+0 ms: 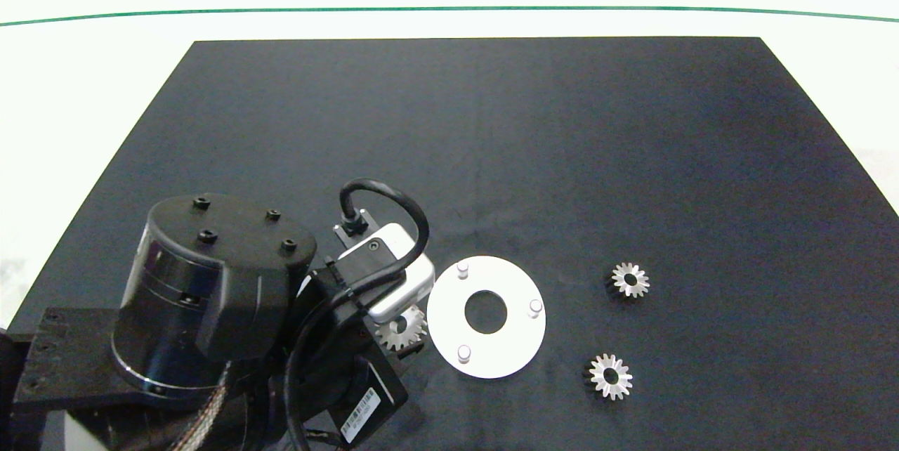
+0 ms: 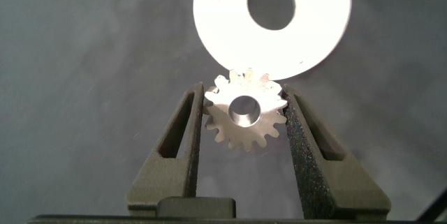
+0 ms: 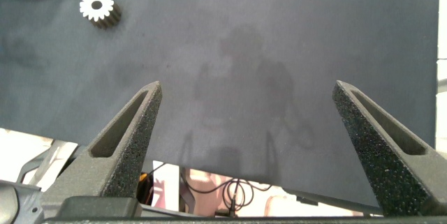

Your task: Install three planetary gears onto the carrier pins

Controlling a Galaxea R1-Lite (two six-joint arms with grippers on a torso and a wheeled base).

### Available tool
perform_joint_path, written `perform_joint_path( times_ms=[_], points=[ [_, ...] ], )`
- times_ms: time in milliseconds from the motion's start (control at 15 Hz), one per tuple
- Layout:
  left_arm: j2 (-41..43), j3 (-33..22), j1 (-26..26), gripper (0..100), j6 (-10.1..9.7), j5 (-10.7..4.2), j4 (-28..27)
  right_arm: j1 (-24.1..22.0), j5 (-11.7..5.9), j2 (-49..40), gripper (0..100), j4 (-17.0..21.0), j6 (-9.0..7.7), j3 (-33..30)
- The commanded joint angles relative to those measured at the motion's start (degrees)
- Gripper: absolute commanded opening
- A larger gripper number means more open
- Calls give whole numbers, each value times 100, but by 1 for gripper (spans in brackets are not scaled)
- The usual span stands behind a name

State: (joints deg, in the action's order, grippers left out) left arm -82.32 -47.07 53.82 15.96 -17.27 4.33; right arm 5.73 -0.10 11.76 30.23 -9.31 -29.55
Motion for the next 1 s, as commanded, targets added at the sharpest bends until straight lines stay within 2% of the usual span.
perform_joint_path(
  times_ms=[67,200,533,667,733,1000],
  points=[
    [-337,-145,234,0,13,-22,15,16,-8,45,100,9,9,-156],
    [-548,-233,383,0,13,-145,15,16,-8,45,100,9,17,-227],
    [-697,-285,542,0,74,-180,-28,16,-8,54,100,9,17,-253],
    [-785,-488,542,0,101,-197,-292,16,-8,54,100,9,17,-262],
    [-829,-655,533,0,118,-259,-398,16,-8,54,100,9,17,-262],
    [-926,-945,533,0,127,-268,-468,16,-17,36,100,9,17,-262]
  ],
)
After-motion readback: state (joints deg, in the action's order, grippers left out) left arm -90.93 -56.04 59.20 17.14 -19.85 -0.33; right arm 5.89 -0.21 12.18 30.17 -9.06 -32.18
